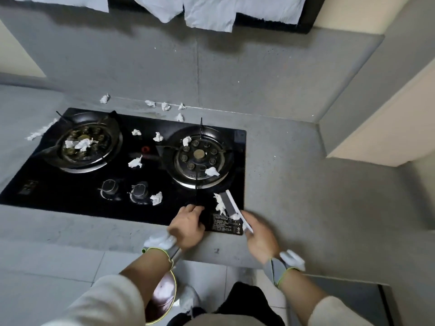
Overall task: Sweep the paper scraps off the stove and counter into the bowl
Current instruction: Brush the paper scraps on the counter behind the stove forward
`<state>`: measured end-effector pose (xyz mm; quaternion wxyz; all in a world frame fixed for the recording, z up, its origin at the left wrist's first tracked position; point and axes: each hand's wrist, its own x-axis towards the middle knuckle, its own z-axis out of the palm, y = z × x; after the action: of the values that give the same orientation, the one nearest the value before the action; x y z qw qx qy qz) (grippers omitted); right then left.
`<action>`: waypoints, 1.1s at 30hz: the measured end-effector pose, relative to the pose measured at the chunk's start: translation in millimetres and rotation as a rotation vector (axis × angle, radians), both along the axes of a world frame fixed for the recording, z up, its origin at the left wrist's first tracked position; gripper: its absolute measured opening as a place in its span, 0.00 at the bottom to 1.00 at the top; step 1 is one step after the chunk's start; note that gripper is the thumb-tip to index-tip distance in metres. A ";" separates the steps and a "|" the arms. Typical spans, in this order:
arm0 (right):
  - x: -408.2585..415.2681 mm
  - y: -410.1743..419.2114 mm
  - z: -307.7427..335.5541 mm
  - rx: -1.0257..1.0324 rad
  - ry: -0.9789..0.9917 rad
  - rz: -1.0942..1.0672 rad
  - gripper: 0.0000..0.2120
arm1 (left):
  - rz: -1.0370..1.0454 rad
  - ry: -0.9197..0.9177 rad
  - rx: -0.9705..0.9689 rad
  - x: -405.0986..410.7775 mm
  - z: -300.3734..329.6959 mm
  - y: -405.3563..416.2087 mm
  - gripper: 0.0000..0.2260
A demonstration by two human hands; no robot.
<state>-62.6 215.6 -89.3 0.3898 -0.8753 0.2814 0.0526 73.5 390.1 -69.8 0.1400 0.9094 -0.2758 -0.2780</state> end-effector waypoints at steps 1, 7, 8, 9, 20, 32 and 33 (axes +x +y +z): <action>2.0 8.7 1.2 -0.013 -0.016 -0.014 0.28 | -0.014 0.009 -0.010 2.4 0.4 4.0 0.25; -1.1 7.8 4.3 0.025 -0.011 -0.210 0.26 | -0.081 -0.039 0.017 7.8 2.6 18.8 0.25; -8.6 6.7 4.6 0.046 -0.020 -0.278 0.25 | -0.093 -0.061 0.046 6.7 1.3 21.4 0.25; -17.9 7.7 6.3 0.056 -0.027 -0.345 0.25 | -0.109 -0.083 0.070 5.3 0.4 23.5 0.25; -51.7 80.0 -7.3 0.221 -0.066 -0.605 0.23 | -0.228 -0.182 0.204 -3.4 -6.4 14.3 0.22; -2.9 106.7 14.4 0.149 -0.037 -0.248 0.28 | -0.290 -0.112 0.203 6.6 -8.2 28.4 0.28; -5.8 103.9 18.1 0.124 -0.032 -0.214 0.27 | -0.289 -0.102 0.192 7.1 -7.8 31.4 0.29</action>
<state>-68.5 319.6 -71.2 0.4510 -0.8151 0.3632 0.0142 80.7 421.5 -77.6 -0.0031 0.8825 -0.3824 -0.2738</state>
